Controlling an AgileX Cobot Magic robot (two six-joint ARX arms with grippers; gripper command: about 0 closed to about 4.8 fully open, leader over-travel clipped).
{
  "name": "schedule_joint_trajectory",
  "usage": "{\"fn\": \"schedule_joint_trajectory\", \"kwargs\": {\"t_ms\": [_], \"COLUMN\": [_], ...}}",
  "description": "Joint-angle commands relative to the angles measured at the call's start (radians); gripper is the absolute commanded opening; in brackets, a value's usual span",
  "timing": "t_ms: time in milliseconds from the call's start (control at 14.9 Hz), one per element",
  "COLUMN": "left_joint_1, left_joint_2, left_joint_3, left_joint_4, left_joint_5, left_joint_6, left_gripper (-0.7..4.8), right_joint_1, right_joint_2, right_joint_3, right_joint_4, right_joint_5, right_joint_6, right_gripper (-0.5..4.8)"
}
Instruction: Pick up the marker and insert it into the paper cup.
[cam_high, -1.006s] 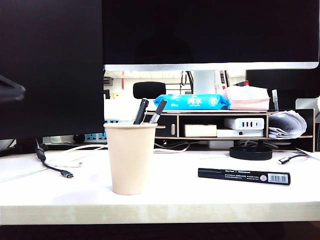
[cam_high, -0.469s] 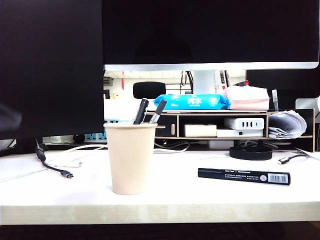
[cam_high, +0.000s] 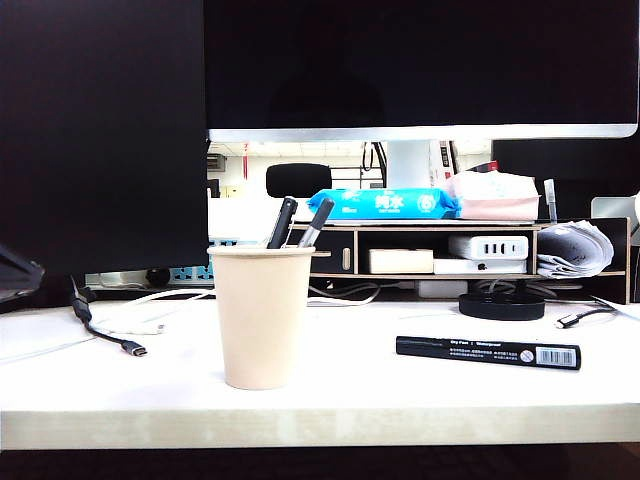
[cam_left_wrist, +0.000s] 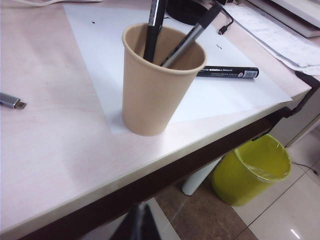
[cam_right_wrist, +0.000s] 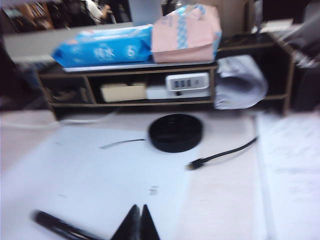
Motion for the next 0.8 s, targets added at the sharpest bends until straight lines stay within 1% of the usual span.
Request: {"fn": "schedule_joint_trajectory", "kwargs": {"t_ms": [67, 201, 268, 335, 469, 536, 604, 671, 738, 805], "left_joint_1": [0.0, 0.0, 0.0, 0.0, 0.0, 0.0, 0.0, 0.0, 0.0, 0.0], "left_joint_2": [0.0, 0.0, 0.0, 0.0, 0.0, 0.0, 0.0, 0.0, 0.0, 0.0], "left_joint_3": [0.0, 0.0, 0.0, 0.0, 0.0, 0.0, 0.0, 0.0, 0.0, 0.0], "left_joint_4": [0.037, 0.037, 0.037, 0.037, 0.037, 0.037, 0.037, 0.037, 0.037, 0.037], "left_joint_5": [-0.001, 0.0, 0.0, 0.0, 0.0, 0.0, 0.0, 0.0, -0.001, -0.001], "left_joint_6": [0.005, 0.004, 0.005, 0.005, 0.004, 0.001, 0.0, 0.0, 0.001, 0.001], "left_gripper": [-0.05, -0.05, -0.05, -0.05, -0.05, -0.05, -0.05, -0.05, -0.05, -0.05], "right_joint_1": [0.0, 0.0, 0.0, 0.0, 0.0, 0.0, 0.001, 0.002, 0.003, 0.021], "right_joint_2": [0.0, 0.0, 0.0, 0.003, 0.064, 0.169, 0.307, 0.393, 0.532, 0.702], "right_joint_3": [-0.003, 0.017, 0.037, 0.086, 0.206, 0.307, 0.407, 0.466, 0.567, 0.685], "right_joint_4": [0.034, 0.061, 0.057, 0.024, -0.088, -0.204, -0.298, -0.338, -0.388, -0.431], "right_joint_5": [-0.126, -0.249, -0.283, -0.293, -0.275, -0.28, -0.322, -0.359, -0.396, -0.406], "right_joint_6": [0.191, 0.278, 0.278, 0.278, 0.274, 0.257, 0.16, 0.102, 0.034, -0.072], "right_gripper": [0.0, -0.01, -0.02, -0.02, -0.03, -0.03, -0.03, -0.03, -0.03, -0.03]}}
